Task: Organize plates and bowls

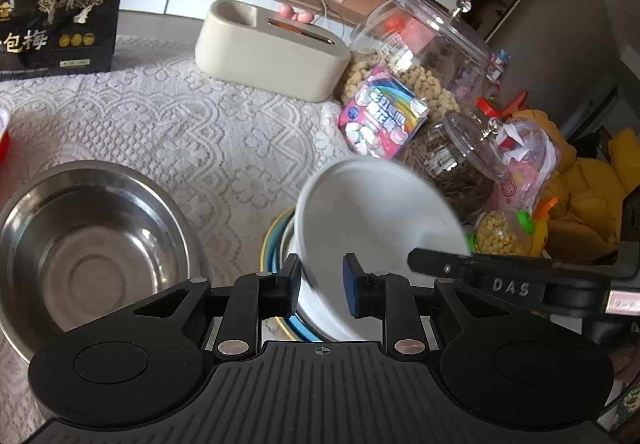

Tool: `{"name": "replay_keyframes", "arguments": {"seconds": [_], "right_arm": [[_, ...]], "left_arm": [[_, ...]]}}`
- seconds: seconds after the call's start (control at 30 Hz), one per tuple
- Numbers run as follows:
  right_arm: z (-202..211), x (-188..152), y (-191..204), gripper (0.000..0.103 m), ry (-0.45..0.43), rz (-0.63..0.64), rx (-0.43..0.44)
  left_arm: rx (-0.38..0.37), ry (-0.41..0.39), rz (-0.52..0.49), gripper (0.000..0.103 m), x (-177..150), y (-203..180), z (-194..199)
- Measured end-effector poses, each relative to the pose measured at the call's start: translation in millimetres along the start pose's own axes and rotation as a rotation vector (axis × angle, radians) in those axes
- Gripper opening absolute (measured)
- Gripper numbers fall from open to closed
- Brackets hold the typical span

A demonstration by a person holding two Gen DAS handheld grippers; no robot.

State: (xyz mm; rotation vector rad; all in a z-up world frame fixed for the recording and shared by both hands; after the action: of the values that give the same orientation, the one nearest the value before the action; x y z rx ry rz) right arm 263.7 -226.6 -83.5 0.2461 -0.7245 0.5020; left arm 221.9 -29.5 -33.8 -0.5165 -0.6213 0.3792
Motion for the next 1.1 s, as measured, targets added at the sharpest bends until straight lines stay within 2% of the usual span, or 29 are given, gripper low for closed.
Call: {"name": "replay_keyframes", "arguments": {"seconds": [0.17,0.33,0.6,0.77,0.87,0.97,1.1], "right_arm": [[2,-3,-10,0.034,-0.007,-0.022,0.000],[-4,-9,-12,0.034,0.008,-0.040,0.006],[-11,-12,-8,0.035,0.014,-0.015,-0.004],[-18,-15,-11,0.043,0.013,-0.002,-0.029],[-23,-15,-13,0.044,0.010,-0.016,-0.017],[-29,-15,-13,0.050,0.000,-0.003,-0.007],[-39,-18,-13,0.051,-0.001,0.041,-0.013]], "left_arm": [[0.014,-0.008,-0.016,0.025,-2,-6,1],[0.132,-0.067,-0.070,0.025,1,-3,0],[0.143,-0.057,-0.061,0.025,2,5,-3],[0.142,-0.063,-0.081,0.025,1,3,-4],[0.137,-0.053,-0.089,0.025,0,1,-6],[0.150,-0.040,-0.104,0.025,0,0,-10],[0.166,-0.025,-0.099,0.025,-1,1,-17]]}}
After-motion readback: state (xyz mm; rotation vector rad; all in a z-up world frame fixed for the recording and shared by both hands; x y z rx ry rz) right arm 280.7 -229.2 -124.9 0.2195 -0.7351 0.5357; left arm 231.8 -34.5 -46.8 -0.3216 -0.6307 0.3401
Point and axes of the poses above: each gripper's, at about its wrist camera, not at the fingertips, and z roughly against the way its jaws point, y to its left, x to its top, the point moved 7 cm from there along -z, roughly the way its jaws point, and after that the axes turned 14 degrees about z, right-handed, at the moved point
